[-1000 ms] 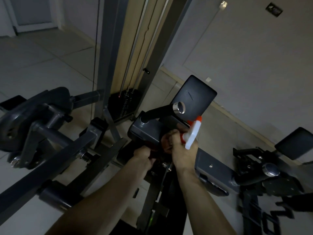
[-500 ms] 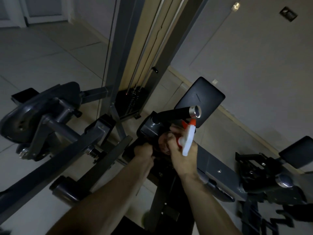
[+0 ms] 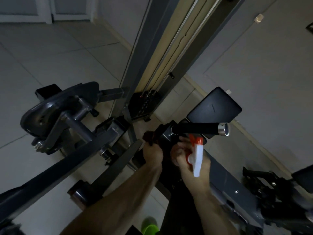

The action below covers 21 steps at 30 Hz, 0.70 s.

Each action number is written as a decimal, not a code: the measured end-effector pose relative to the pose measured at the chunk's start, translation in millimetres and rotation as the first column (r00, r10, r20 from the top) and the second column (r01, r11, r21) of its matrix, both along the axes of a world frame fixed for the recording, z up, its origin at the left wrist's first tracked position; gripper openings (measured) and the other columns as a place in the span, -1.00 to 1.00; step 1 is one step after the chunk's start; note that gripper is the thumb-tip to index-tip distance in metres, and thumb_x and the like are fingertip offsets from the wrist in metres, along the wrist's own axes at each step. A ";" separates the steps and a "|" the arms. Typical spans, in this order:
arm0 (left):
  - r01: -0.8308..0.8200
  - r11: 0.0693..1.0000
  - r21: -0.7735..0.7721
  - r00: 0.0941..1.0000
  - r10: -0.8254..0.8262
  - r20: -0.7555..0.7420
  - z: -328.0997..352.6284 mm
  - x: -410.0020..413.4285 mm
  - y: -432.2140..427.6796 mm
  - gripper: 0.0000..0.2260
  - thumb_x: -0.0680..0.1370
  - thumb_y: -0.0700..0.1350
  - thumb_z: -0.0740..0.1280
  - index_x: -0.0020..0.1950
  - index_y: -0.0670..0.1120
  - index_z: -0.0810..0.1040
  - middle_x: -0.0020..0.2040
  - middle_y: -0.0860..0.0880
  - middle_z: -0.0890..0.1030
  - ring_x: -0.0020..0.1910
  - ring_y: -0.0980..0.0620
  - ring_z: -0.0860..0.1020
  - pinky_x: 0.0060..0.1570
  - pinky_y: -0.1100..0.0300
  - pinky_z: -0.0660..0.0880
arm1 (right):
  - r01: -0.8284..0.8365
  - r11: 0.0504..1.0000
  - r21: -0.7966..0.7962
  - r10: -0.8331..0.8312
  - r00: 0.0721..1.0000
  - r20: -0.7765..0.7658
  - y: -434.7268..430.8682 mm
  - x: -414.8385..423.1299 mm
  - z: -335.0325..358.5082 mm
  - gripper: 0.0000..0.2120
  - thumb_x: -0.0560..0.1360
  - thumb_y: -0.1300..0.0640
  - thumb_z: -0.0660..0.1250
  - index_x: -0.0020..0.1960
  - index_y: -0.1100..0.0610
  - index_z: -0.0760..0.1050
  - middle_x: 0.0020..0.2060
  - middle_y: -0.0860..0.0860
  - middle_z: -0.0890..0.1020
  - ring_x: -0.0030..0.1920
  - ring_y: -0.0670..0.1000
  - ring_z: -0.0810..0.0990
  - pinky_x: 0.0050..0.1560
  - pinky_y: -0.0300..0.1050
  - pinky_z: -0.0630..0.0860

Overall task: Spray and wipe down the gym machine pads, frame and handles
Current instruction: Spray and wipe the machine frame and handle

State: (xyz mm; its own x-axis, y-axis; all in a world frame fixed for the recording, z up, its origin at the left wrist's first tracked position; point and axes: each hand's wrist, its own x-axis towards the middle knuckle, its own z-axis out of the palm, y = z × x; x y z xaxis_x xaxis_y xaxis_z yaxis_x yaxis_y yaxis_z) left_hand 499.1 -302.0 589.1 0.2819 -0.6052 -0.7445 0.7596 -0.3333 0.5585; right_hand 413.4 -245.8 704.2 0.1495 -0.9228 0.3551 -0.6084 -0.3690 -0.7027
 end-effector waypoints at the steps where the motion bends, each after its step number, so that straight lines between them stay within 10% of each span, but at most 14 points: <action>1: 0.018 1.000 -0.006 1.000 -0.018 0.023 1.1 5.8 -3.2 -0.71 0.67 -0.20 0.17 0.34 -0.06 0.55 0.14 -0.16 0.65 0.12 -0.18 0.63 0.27 -0.14 0.55 | -0.004 1.000 -0.016 0.004 1.000 -0.007 0.5 0.9 0.6 -0.68 0.56 0.13 0.35 0.17 -0.27 0.58 0.06 -0.06 0.70 0.07 0.02 0.72 0.07 0.17 0.66; 6: 0.266 0.959 -0.100 0.944 -0.238 0.229 10.7 43.3 -36.8 -0.76 0.65 -0.24 0.20 0.21 -0.15 0.62 0.06 -0.11 0.65 0.05 -0.11 0.60 0.15 0.07 0.54 | -0.012 0.992 0.122 0.004 0.998 0.062 3.1 -3.5 5.5 -0.73 0.54 0.22 0.38 0.15 -0.09 0.63 0.08 -0.07 0.71 0.13 0.02 0.70 0.14 0.17 0.65; 11: 0.491 0.862 -0.126 0.810 -0.399 0.429 13.7 59.3 -47.1 -0.79 0.62 -0.13 0.28 0.16 -0.05 0.67 -0.06 -0.05 0.69 -0.01 -0.10 0.66 0.03 0.06 0.57 | -0.023 0.974 0.227 -0.014 0.987 0.159 5.7 -1.3 16.0 -0.75 0.58 0.43 0.32 0.16 0.18 0.62 -0.03 -0.16 0.72 -0.04 -0.16 0.71 -0.12 -0.31 0.61; 16: 0.517 0.855 -0.046 0.783 -0.450 0.430 2.5 70.0 -20.1 -0.89 0.65 -0.18 0.29 -0.01 -0.12 0.61 -0.24 -0.04 0.59 -0.26 0.00 0.58 -0.45 0.38 0.45 | 0.004 0.970 0.242 -0.049 0.983 0.179 4.5 -1.7 22.1 -0.70 0.57 0.49 0.28 0.17 0.18 0.59 -0.03 -0.14 0.72 -0.02 -0.18 0.70 -0.14 -0.36 0.59; 21: 0.567 0.816 -0.113 0.761 -0.466 0.451 8.6 69.3 -64.7 -0.87 0.60 -0.14 0.32 0.03 -0.04 0.68 -0.04 -0.08 0.71 -0.02 -0.12 0.69 0.07 -0.04 0.66 | 0.015 0.972 0.236 -0.059 0.982 0.179 5.4 -0.6 20.8 -0.75 0.59 0.45 0.29 0.17 0.20 0.59 -0.03 -0.20 0.72 0.01 -0.19 0.70 -0.12 -0.33 0.60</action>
State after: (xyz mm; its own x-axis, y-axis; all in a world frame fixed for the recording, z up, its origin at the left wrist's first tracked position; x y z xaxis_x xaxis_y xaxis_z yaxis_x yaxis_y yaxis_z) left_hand 568.4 -366.7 597.7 0.1064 -0.8794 -0.4640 0.2132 -0.4356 0.8745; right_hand 412.7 -240.4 725.0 0.0661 -0.9867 0.1483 -0.4715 -0.1618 -0.8669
